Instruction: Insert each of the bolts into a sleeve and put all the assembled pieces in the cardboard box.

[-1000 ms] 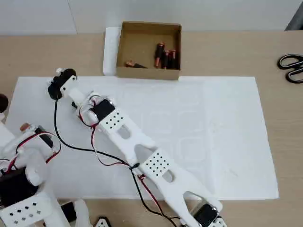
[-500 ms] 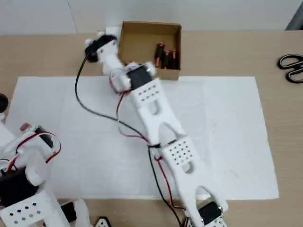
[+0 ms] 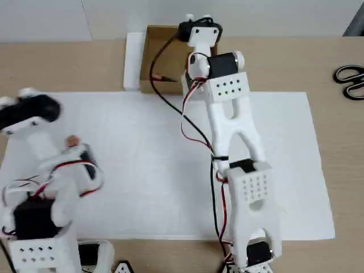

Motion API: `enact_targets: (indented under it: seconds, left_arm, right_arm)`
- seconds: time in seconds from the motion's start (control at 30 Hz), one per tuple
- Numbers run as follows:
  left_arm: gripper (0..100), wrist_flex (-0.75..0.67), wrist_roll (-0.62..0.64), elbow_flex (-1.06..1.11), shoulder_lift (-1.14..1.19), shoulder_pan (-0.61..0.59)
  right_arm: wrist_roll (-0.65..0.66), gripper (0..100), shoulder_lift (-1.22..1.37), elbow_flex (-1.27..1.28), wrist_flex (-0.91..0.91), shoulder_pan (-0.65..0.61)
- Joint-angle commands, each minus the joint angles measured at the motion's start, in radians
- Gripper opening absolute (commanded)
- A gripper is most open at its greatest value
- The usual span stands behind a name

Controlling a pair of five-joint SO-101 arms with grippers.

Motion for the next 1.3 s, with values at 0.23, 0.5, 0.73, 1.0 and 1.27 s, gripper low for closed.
enact_targets:
  seconds: [0.23,0.5,0.73,1.0,1.27]
  left_arm:
    - [1,-0.146,-0.023,-0.002,-0.006,0.18]
    - [1,-0.276,-0.018,0.035,-0.014,0.176]
    - [1,-0.454,-0.023,0.021,-0.014,0.178]
    - [1,-0.996,-0.023,0.222,-0.012,0.18]
    - [1,-0.947,-0.02,0.271,-0.014,0.276]
  right_arm:
    - [-0.011,0.3,-0.593,0.626,0.001,0.013]
    - [-0.008,0.4,-0.981,1.008,-0.108,0.013]
    - [-0.009,0.4,-1.254,1.438,-0.389,0.018]
    - [-0.008,0.4,-1.422,1.966,-0.989,0.021]
    - [-0.006,0.3,-1.425,2.117,-1.288,0.143]
